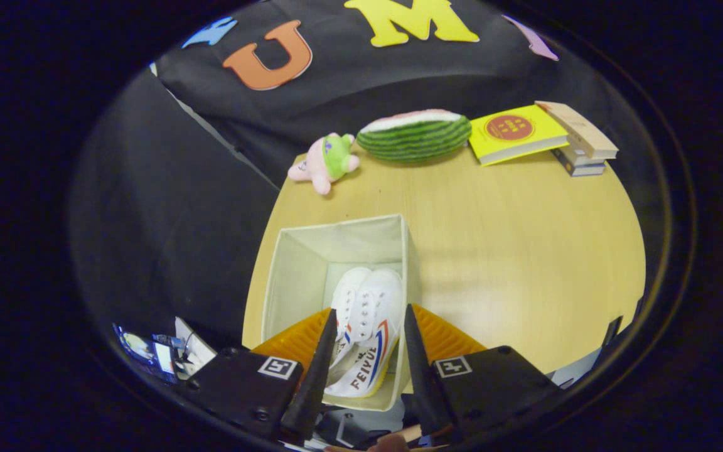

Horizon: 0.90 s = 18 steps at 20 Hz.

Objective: Open the storage box then place both shoes into the box .Put the left shoe in first, then the right shoe, with the right side of both shoes facing outward in a uniform manner.

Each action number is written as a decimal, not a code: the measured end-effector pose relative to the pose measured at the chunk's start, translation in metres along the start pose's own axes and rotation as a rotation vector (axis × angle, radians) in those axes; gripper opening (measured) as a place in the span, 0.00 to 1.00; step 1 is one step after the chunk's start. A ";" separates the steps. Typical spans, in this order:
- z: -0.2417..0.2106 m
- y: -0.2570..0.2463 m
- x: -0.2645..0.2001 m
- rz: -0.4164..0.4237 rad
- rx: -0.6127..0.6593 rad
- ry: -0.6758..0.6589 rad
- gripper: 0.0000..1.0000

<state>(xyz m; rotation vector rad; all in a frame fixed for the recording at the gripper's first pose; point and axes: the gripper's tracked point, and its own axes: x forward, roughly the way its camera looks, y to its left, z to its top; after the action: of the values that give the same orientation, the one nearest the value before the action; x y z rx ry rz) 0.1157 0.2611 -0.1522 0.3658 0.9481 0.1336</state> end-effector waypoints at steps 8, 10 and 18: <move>0.085 -0.057 -0.113 -0.108 -0.201 -0.616 0.83; 0.089 -0.067 -0.142 -0.127 -0.213 -0.725 0.91; 0.075 -0.099 -0.212 -0.164 -0.213 -0.944 1.00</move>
<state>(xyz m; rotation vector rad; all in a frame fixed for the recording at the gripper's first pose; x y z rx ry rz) 0.0488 0.0931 0.0139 0.1176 0.0248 -0.0902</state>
